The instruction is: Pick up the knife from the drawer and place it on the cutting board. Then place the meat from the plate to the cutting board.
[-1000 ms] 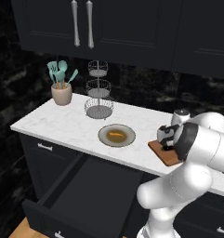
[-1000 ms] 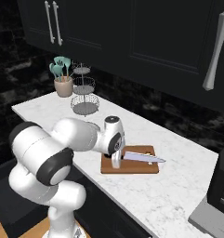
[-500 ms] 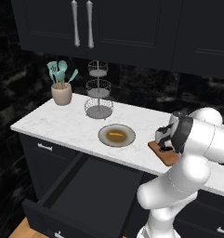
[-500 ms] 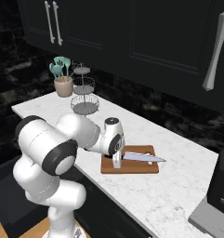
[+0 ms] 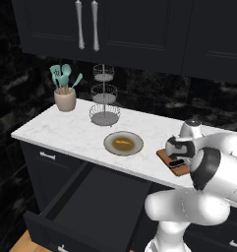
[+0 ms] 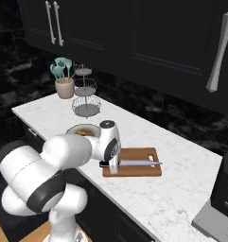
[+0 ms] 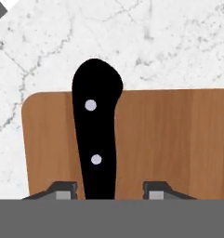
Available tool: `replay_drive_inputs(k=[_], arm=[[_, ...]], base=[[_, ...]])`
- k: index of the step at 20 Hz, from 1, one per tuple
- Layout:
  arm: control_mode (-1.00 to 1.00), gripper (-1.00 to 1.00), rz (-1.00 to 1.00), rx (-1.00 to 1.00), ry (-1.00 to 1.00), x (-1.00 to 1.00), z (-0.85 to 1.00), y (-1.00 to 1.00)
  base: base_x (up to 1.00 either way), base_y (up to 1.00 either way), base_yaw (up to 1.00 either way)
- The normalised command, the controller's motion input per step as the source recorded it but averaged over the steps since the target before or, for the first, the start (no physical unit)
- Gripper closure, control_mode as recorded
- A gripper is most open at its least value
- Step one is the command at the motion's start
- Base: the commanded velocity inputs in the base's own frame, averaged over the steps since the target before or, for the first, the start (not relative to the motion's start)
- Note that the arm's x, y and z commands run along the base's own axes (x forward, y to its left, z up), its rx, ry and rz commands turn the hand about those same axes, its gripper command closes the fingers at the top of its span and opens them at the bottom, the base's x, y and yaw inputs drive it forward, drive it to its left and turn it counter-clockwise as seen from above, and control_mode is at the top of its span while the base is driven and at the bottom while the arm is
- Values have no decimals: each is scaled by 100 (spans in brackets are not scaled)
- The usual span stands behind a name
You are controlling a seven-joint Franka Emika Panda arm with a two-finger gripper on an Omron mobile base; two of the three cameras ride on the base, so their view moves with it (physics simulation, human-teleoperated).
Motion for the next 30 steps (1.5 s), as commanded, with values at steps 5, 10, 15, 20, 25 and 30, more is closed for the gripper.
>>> replay_drive_inputs(k=[5, 10, 15, 20, 25, 30], arm=[[-100, -100, 0, 0, 0, 0, 100, 12], [-100, -100, 4, 0, 2, 15, 89, 77], [-100, -100, 2, 4, 14, 79, 3, 100], [-100, -100, -24, 0, 11, 55, 4, 100], [-100, -100, -35, 0, 5, 39, 14, 60], [-100, -100, -30, 1, 0, 31, -7, 4]], base=[[0, 0, 0], [0, 0, 0], [0, 0, 0], [0, 0, 0], [0, 0, 0], [0, 0, 0]])
